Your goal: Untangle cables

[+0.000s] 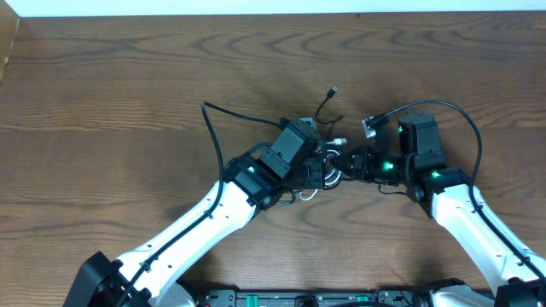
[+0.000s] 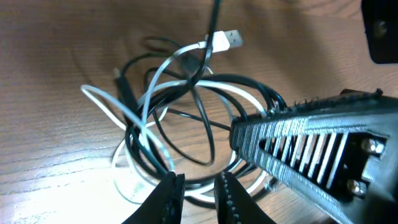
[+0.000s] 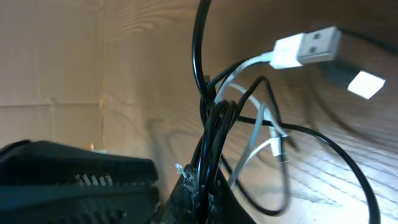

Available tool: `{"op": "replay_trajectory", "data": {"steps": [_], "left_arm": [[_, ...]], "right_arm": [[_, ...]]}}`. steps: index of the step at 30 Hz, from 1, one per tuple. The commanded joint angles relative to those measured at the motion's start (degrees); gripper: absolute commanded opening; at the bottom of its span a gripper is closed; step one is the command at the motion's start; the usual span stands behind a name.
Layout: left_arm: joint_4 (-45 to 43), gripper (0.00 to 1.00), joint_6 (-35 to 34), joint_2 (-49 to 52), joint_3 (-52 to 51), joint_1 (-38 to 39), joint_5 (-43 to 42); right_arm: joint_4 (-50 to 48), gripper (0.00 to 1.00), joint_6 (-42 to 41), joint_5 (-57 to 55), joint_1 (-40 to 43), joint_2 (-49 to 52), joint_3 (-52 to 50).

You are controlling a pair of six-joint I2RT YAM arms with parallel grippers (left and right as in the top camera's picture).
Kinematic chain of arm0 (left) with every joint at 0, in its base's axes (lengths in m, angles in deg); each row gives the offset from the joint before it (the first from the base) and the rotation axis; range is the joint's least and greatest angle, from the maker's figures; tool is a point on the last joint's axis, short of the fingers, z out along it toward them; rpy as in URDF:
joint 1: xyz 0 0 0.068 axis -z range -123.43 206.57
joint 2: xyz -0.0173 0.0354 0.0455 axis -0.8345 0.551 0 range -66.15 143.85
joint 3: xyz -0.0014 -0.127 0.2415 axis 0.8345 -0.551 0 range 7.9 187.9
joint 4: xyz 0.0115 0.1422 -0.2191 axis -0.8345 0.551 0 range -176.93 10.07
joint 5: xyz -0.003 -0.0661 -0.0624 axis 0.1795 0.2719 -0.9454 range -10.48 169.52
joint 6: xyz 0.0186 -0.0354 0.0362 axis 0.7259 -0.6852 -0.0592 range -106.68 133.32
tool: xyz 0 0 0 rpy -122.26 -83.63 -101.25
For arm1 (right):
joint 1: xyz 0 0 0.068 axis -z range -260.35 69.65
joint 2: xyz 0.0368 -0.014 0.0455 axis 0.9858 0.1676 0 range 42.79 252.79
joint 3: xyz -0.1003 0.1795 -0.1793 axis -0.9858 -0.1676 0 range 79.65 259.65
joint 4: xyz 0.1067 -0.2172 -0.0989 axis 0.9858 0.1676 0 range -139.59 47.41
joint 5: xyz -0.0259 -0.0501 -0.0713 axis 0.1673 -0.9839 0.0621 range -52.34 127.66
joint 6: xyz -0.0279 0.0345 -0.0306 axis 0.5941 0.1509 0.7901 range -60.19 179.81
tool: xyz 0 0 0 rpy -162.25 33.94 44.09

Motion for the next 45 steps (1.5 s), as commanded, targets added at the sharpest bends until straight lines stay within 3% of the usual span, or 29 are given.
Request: {"op": "replay_trajectory", "data": {"steps": [1,12,17,23,27,36,45], "left_arm": [[-0.79,0.22,0.61,0.72,0.02,-0.24,0.15],[-3.65,0.22,0.5,2.56,0.02,-0.24,0.09],[-2.71,0.22,0.55,4.42,0.02,-0.24,0.15],[-2.8,0.22,0.55,6.62,0.02,-0.24,2.51],[-3.98,0.23,-0.9,9.51,0.02,-0.24,2.6],[-10.82,0.28,-1.62,14.36,0.02,-0.24,-7.87],[-11.43,0.28,-1.64,14.95,0.02,-0.24,-10.34]], "right_arm": [[0.09,0.01,0.52,4.37,-0.13,0.22,0.22],[-0.48,0.01,0.5,6.8,-1.07,0.22,0.22],[0.13,0.01,0.48,2.14,-1.03,0.22,0.22],[9.27,0.01,-1.18,-7.93,-1.03,0.24,0.22],[13.9,0.01,2.84,-5.35,-1.16,0.22,0.22],[14.34,0.01,3.78,-5.86,-2.16,0.24,0.22],[18.32,0.01,4.09,-10.71,-2.16,0.24,0.22]]}}
